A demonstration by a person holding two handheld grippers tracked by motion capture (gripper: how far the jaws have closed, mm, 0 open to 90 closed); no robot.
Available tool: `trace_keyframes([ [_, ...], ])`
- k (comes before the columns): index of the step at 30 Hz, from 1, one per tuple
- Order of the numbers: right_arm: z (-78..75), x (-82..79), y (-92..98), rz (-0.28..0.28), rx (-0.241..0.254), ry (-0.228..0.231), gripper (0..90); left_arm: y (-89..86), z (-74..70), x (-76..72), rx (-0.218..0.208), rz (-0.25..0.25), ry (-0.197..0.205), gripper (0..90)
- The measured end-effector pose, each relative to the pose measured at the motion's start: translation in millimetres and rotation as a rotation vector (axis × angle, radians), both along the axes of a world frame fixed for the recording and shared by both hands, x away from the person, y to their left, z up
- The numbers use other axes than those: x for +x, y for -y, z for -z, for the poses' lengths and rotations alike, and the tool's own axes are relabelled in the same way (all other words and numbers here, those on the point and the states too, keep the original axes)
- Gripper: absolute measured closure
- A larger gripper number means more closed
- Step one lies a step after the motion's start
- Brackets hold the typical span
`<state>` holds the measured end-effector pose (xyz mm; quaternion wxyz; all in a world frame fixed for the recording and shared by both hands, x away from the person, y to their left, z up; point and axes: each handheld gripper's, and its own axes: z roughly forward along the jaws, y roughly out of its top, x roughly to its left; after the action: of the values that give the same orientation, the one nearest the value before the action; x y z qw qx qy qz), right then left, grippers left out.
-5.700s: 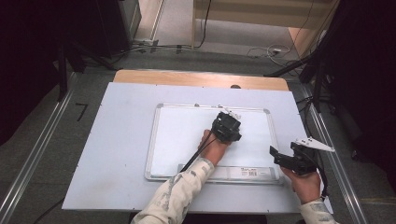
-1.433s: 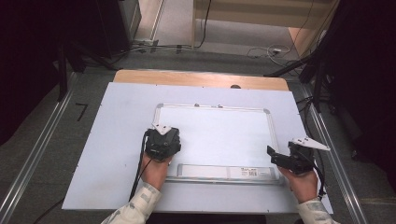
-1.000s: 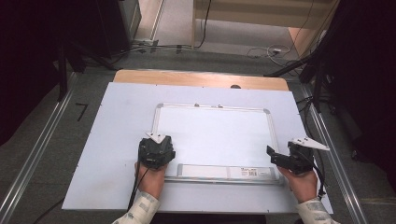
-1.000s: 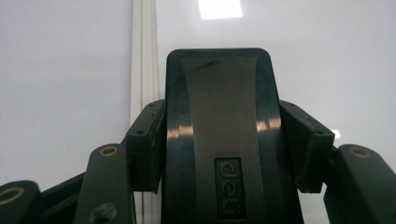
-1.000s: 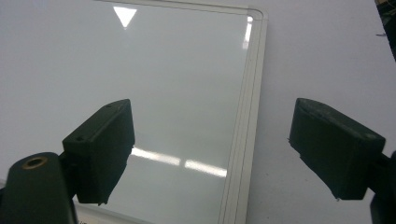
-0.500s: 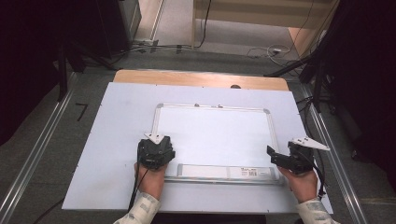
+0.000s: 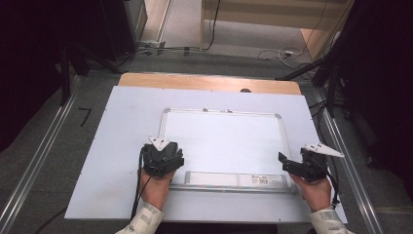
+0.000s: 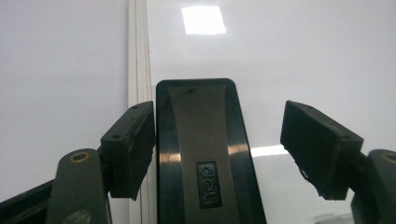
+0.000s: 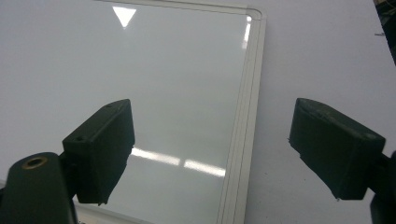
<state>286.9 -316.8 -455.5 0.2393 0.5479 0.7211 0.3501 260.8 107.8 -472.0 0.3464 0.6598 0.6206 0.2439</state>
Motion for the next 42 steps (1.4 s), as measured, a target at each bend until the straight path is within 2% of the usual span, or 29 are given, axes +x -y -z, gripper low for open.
trace_keyframes([
  [7,0.2,-0.2,1.0,0.004,0.0,0.001,12.7,-9.1,-14.6,-4.8,-0.037,0.024,0.043,24.9],
  [10,0.2,-0.3,1.4,0.008,0.003,0.002,12.7,-18.6,-18.5,-4.9,-0.072,0.041,0.049,24.1],
  [12,0.2,-0.3,1.7,0.007,0.003,0.004,12.7,-23.5,-19.8,-4.1,-0.077,0.057,0.041,24.0],
  [16,0.1,-0.5,1.6,0.008,0.003,0.004,12.7,-30.1,-21.2,-3.9,-0.089,0.064,0.051,23.7],
  [23,-0.2,-0.9,2.9,0.01,0.004,0.006,12.7,-38.4,-24.2,-6.2,-0.078,0.041,0.06,22.3],
  [27,-0.6,-1.3,3.2,0.011,0.006,0.006,12.7,-44.2,-27.0,-8.5,-0.055,0.029,0.074,22.3],
  [42,-0.3,-2.1,4.0,0.017,0.005,0.005,12.7,-79.2,-26.3,-13.5,-0.075,-0.025,0.071,22.3],
])
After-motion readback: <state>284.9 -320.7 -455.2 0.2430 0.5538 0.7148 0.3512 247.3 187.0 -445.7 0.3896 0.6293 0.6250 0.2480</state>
